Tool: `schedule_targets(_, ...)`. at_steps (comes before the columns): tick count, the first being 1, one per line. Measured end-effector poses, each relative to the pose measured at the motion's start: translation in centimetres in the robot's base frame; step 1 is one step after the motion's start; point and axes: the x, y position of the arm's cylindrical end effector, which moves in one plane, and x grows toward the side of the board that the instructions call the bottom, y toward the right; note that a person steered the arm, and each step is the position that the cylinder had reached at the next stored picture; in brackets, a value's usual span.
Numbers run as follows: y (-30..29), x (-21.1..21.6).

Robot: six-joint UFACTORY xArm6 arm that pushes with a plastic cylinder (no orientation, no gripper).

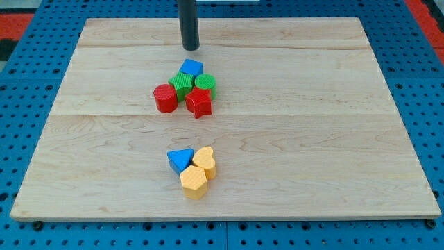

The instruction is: Slightly push the red star to the left

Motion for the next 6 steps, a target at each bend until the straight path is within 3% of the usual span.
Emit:
schedule_targets(3, 12.8, 13.2)
schedule_targets(5, 9.7, 16.9)
schedule_targets(6, 6.8, 16.9)
